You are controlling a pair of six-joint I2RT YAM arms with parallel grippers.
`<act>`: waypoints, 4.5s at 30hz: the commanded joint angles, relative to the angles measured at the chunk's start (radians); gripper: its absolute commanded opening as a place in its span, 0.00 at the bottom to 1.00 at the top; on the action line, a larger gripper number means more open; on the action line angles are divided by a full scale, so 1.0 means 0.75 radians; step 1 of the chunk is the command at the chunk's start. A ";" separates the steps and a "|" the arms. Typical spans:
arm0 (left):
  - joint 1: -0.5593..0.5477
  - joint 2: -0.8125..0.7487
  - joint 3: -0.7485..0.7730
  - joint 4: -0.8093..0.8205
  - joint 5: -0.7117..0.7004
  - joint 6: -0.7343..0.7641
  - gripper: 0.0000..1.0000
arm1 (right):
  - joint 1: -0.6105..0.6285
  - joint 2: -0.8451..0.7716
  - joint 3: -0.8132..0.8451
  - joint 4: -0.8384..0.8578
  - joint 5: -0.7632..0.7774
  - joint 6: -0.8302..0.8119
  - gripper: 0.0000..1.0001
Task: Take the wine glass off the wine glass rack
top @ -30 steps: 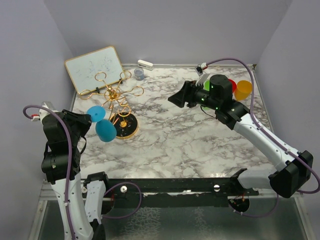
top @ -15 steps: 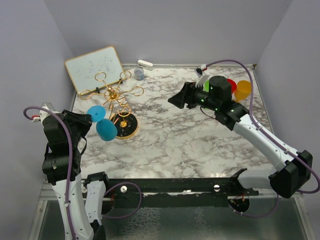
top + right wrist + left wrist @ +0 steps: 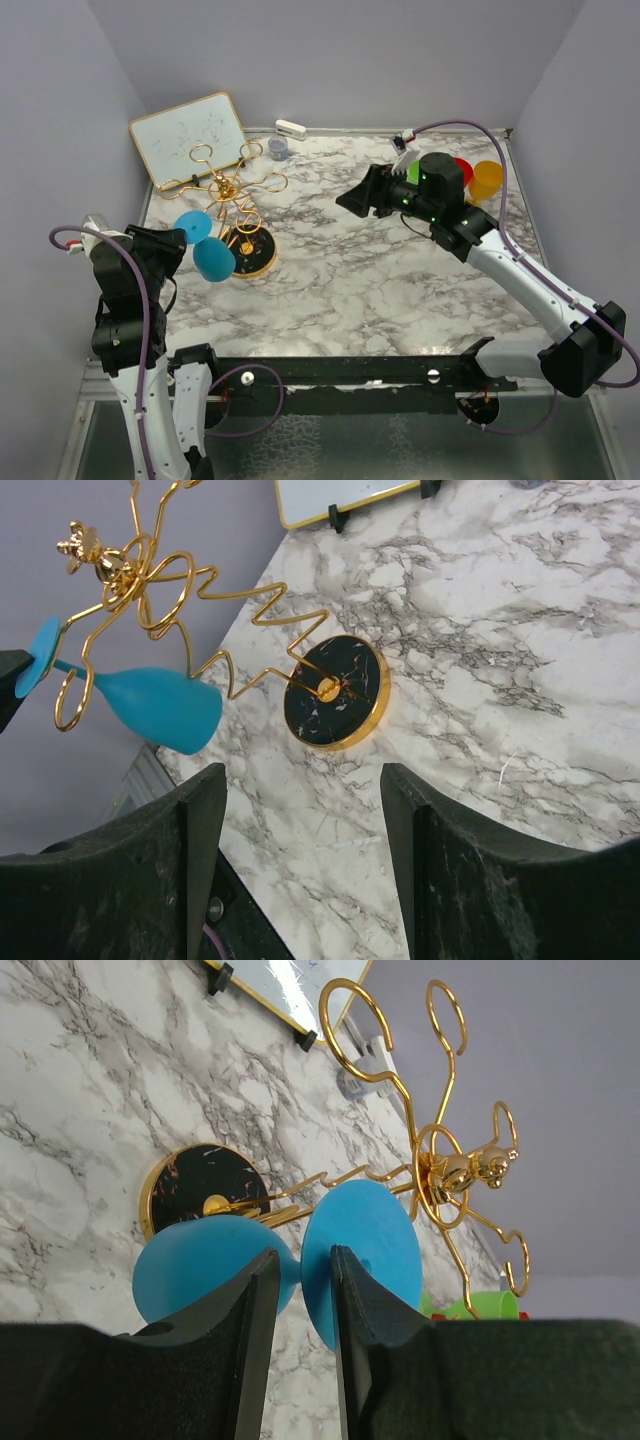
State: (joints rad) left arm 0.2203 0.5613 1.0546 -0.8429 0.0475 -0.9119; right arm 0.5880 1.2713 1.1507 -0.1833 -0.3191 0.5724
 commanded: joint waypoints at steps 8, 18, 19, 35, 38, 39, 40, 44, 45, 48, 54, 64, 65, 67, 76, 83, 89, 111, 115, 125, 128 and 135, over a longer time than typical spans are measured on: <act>-0.007 -0.045 -0.068 0.088 0.059 -0.066 0.15 | 0.003 -0.041 -0.029 0.054 -0.002 0.011 0.63; -0.006 -0.038 0.015 0.060 0.007 -0.063 0.00 | 0.002 -0.044 -0.046 0.071 0.004 0.037 0.63; -0.007 -0.037 0.021 0.063 0.005 -0.064 0.00 | 0.003 -0.044 -0.049 0.076 0.003 0.040 0.63; -0.008 -0.035 -0.082 0.375 0.092 -0.184 0.00 | 0.003 -0.038 -0.074 0.163 -0.031 0.086 0.63; -0.008 -0.034 -0.099 0.443 0.102 -0.217 0.00 | 0.003 -0.038 -0.075 0.177 -0.033 0.091 0.63; -0.009 -0.036 -0.106 0.466 0.107 -0.230 0.00 | 0.003 -0.038 -0.077 0.184 -0.036 0.093 0.63; -0.009 -0.038 -0.115 0.488 0.110 -0.243 0.00 | 0.003 -0.038 -0.078 0.188 -0.039 0.096 0.63; -0.009 -0.045 -0.173 0.574 0.128 -0.297 0.00 | 0.003 -0.035 -0.079 0.199 -0.047 0.106 0.63; -0.008 -0.041 -0.185 0.587 0.137 -0.309 0.00 | 0.002 -0.034 -0.078 0.199 -0.047 0.106 0.63; -0.007 -0.035 -0.223 0.624 0.158 -0.336 0.00 | 0.003 -0.036 -0.074 0.201 -0.043 0.106 0.63; -0.008 -0.032 -0.238 0.630 0.107 -0.321 0.00 | 0.003 -0.040 -0.079 0.217 -0.040 0.119 0.63; -0.008 -0.013 -0.154 0.558 -0.095 -0.187 0.00 | 0.003 -0.034 -0.073 0.220 -0.053 0.131 0.63; -0.007 -0.014 -0.146 0.552 -0.126 -0.170 0.00 | 0.003 -0.035 -0.073 0.220 -0.053 0.131 0.63; -0.008 -0.014 -0.129 0.542 -0.174 -0.134 0.00 | 0.003 -0.037 -0.072 0.220 -0.055 0.133 0.63; -0.009 0.050 0.086 0.533 -0.241 0.004 0.00 | 0.003 -0.041 -0.009 0.134 -0.046 0.070 0.63; -0.020 0.213 0.355 0.622 -0.124 0.100 0.00 | 0.003 -0.016 0.101 0.024 -0.124 -0.051 0.63; -0.019 0.427 0.426 0.989 0.377 -0.036 0.00 | 0.003 -0.074 0.128 0.053 -0.273 -0.169 0.61; -0.538 0.777 0.393 1.731 1.031 -0.174 0.00 | 0.003 -0.114 0.368 0.010 -0.437 -0.250 0.54; -0.680 0.791 0.394 1.583 0.964 0.001 0.00 | 0.003 -0.142 0.363 -0.008 -0.386 -0.259 0.54; -0.811 0.804 0.353 1.551 0.891 0.072 0.00 | 0.003 -0.204 0.318 -0.043 -0.318 -0.243 0.53; -0.825 0.802 0.349 1.554 0.892 0.074 0.00 | 0.002 -0.204 0.313 -0.027 -0.329 -0.227 0.53; -0.868 0.794 0.335 1.556 0.882 0.080 0.00 | 0.003 -0.180 0.323 -0.013 -0.341 -0.204 0.53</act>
State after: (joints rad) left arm -0.4114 1.1736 1.3140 0.3088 0.7322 -0.8745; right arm 0.5880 1.1305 1.3975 -0.2020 -0.5919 0.3996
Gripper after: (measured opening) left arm 0.051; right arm 0.532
